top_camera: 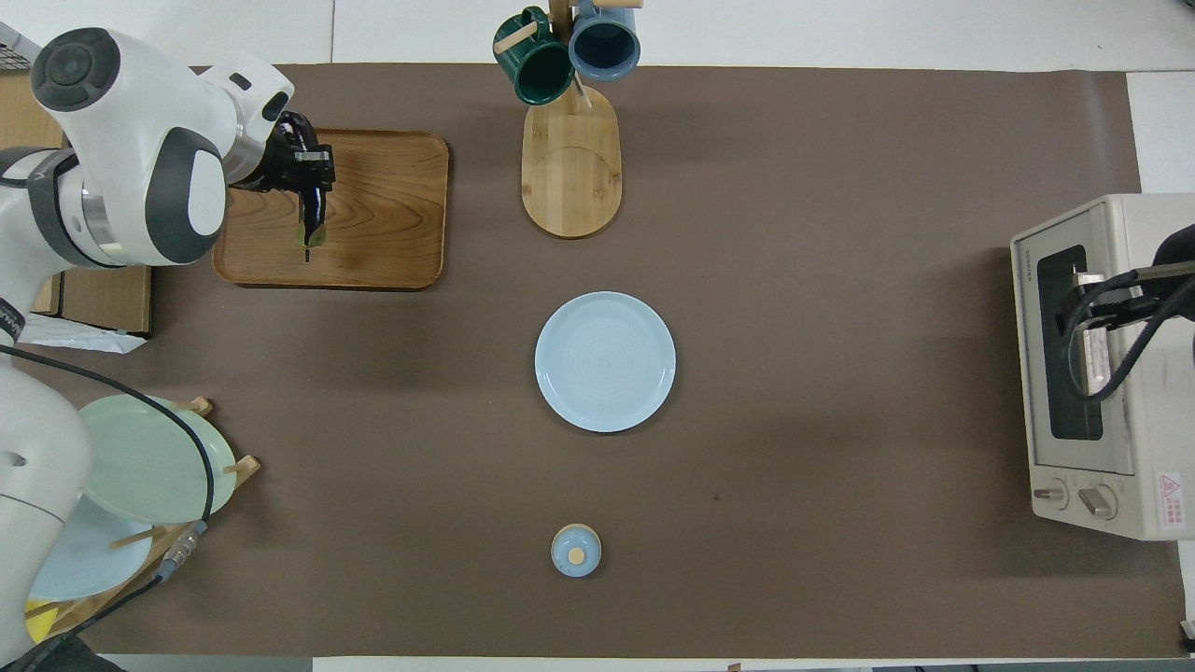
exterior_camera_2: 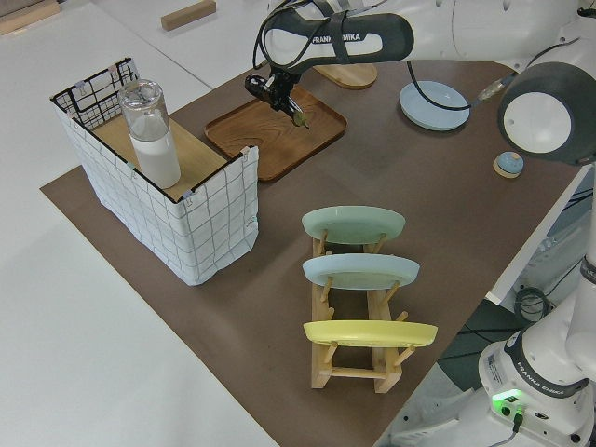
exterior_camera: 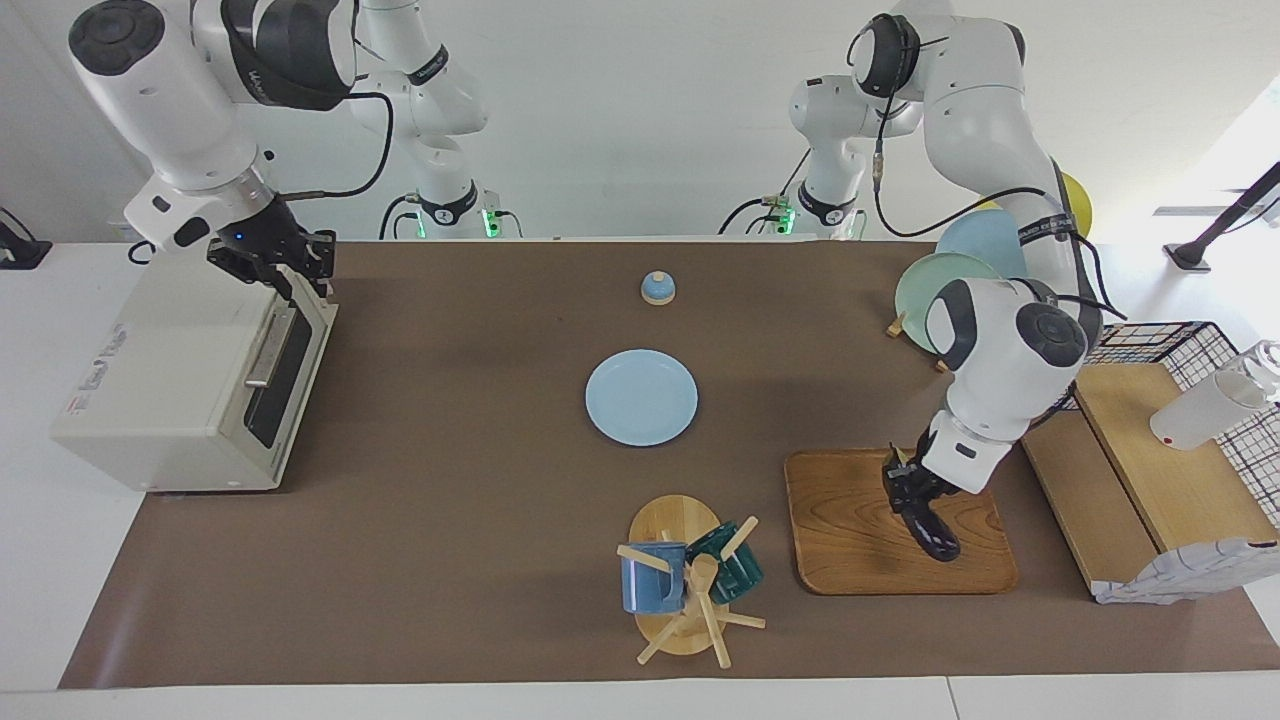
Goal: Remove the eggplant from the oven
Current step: 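Carry the eggplant onto the wooden tray with the left gripper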
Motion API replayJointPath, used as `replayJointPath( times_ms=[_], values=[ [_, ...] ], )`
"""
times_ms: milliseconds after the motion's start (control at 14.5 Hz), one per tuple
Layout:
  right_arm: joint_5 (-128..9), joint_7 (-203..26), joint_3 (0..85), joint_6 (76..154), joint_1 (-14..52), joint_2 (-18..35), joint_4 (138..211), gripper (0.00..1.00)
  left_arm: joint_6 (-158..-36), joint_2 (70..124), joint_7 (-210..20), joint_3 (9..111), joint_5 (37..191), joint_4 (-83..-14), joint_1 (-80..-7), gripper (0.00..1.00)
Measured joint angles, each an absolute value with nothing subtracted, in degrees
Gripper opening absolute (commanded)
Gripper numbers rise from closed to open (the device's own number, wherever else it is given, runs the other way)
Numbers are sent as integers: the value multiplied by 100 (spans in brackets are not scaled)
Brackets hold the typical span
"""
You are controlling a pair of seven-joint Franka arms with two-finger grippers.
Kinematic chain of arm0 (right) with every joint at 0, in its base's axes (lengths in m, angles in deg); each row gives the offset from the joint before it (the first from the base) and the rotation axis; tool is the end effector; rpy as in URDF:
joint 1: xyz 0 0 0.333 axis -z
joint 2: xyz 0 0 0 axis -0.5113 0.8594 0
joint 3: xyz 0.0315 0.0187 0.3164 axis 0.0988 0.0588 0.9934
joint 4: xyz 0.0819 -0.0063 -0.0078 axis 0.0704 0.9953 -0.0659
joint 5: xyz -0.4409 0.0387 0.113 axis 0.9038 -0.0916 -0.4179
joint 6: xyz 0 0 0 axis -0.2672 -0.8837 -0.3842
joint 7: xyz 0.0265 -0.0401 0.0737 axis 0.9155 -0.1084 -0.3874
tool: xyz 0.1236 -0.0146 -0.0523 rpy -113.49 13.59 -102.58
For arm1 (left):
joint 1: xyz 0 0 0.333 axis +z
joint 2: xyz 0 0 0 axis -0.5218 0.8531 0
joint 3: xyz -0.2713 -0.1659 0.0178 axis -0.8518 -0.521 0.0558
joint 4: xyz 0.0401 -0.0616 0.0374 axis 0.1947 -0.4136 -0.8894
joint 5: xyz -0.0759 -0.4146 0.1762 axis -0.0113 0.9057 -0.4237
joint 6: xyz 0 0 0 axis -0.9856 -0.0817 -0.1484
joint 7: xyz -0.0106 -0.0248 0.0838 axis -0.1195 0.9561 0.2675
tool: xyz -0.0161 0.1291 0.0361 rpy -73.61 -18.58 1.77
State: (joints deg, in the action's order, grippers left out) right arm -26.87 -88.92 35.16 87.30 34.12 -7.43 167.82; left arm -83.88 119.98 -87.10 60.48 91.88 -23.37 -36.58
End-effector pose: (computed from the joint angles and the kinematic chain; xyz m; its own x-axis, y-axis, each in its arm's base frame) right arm 0.6033 -0.0391 0.5405 0.9873 0.0975 -0.1254 0.1009 -0.9947 0.0212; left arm 0.7782 -0.1029 0.2985 0.9921 0.0433 0.1175 0.0325 -0.9952 0.0923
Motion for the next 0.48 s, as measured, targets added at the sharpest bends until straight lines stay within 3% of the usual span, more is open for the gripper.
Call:
replayJointPath(
  times_ms=[415, 484],
  values=[
    [-2701, -8636, 3342, 8465, 3150, -710, 16767, 100, -8682, 12227, -8659, 6005, 9188, -2353, -3588, 0],
    [-2701, -8628, 3236, 8465, 3042, -697, 16759, 100, -8723, 12227, -8657, 5998, 9188, -2381, -3589, 5]
  ],
)
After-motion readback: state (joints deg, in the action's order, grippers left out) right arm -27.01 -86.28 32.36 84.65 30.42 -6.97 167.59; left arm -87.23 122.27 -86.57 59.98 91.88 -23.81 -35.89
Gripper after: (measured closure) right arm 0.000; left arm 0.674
